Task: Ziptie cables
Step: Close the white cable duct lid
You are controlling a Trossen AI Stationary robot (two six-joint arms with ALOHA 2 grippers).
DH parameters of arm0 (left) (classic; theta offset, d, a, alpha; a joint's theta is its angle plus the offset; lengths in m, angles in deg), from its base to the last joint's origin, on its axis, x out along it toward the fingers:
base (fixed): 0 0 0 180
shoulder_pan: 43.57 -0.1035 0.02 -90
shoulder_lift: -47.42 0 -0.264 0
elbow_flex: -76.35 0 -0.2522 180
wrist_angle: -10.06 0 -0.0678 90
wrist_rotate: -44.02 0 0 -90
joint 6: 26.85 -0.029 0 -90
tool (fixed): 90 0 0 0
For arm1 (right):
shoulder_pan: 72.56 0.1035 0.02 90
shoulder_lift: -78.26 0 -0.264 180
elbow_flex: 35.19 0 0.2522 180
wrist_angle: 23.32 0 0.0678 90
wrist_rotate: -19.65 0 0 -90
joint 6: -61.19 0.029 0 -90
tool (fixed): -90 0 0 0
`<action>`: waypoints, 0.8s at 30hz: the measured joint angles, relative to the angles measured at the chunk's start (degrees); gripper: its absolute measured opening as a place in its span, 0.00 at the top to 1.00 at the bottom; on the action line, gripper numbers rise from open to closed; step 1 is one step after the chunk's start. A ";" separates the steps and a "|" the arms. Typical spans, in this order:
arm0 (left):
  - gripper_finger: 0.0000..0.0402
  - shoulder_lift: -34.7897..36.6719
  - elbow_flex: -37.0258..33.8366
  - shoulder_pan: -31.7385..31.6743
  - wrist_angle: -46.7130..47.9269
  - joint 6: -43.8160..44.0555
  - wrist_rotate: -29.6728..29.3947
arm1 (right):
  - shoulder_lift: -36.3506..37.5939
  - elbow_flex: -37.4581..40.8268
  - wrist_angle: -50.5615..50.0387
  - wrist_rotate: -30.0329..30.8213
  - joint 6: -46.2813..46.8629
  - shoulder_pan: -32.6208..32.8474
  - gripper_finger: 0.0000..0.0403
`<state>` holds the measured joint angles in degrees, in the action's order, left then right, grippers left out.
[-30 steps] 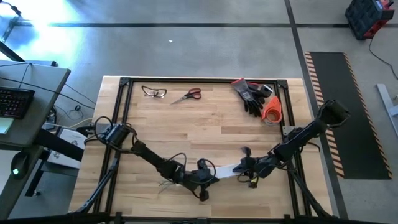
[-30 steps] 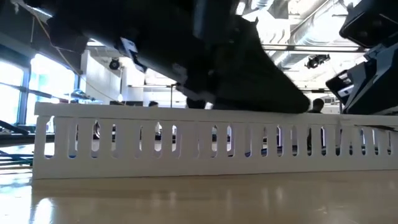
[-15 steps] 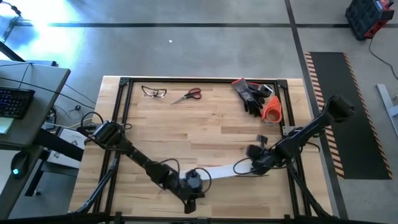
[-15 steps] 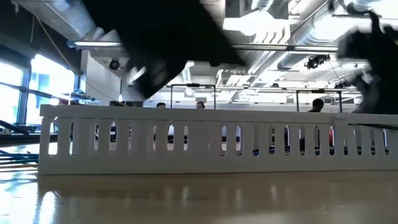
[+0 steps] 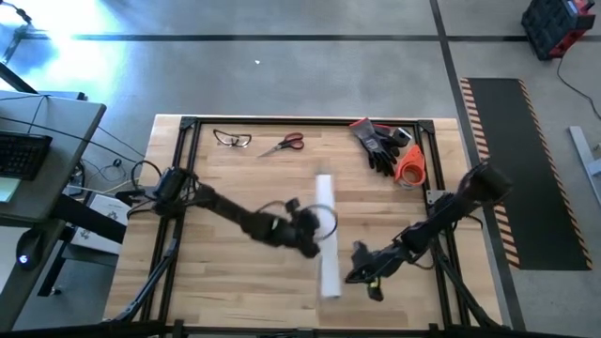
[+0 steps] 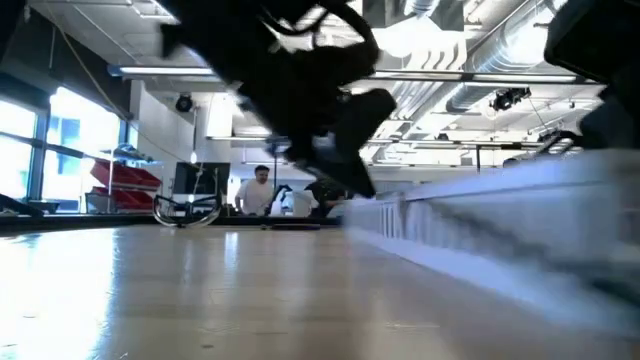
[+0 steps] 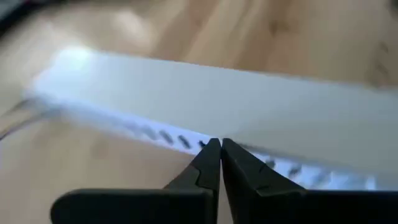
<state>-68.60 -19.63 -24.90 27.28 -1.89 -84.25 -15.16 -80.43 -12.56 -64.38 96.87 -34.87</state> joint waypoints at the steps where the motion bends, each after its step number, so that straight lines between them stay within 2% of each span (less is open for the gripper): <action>1: 1.00 0.19 0.18 -1.33 -1.40 -3.05 0.86 | -2.40 -0.48 3.84 0.86 -1.46 -0.21 1.00; 3: 1.00 0.69 2.06 -3.03 -2.02 -7.25 1.57 | -6.68 -2.45 9.31 2.52 -4.31 -0.55 1.00; 5: 1.00 1.95 4.72 -3.39 -1.04 -10.28 2.01 | -9.52 -5.24 10.55 3.24 -7.99 -1.39 1.00; 8: 1.00 3.20 8.04 -2.37 -0.61 -13.33 4.93 | -11.75 -9.33 7.26 4.08 -13.79 -2.61 1.00; 10: 1.00 3.37 9.47 -0.87 -0.54 -13.51 7.84 | -11.44 -11.50 2.15 7.77 -16.77 -3.26 1.00; 13: 1.00 3.37 9.99 2.38 -0.14 -11.12 11.07 | -6.98 -12.84 -8.45 19.81 -19.78 -3.15 1.00; 15: 1.00 3.39 9.31 5.04 -0.39 -7.42 10.96 | -2.62 -12.84 -16.30 27.48 -20.11 -3.19 1.00; 19: 1.00 1.75 8.08 9.39 -4.73 -1.06 9.81 | 5.86 -10.29 -30.75 37.27 -17.30 -5.30 1.00; 21: 1.00 -0.32 8.11 10.55 -8.56 0.30 11.57 | 8.84 -8.30 -33.35 38.81 -16.42 -8.19 1.00; 24: 1.00 -3.97 8.06 11.08 -9.69 2.73 13.59 | 10.72 -5.52 -32.56 32.92 -18.16 -13.19 1.00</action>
<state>-72.57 -11.57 -13.82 17.60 0.85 -70.66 -4.44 -85.95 -45.12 -31.47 78.71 -48.06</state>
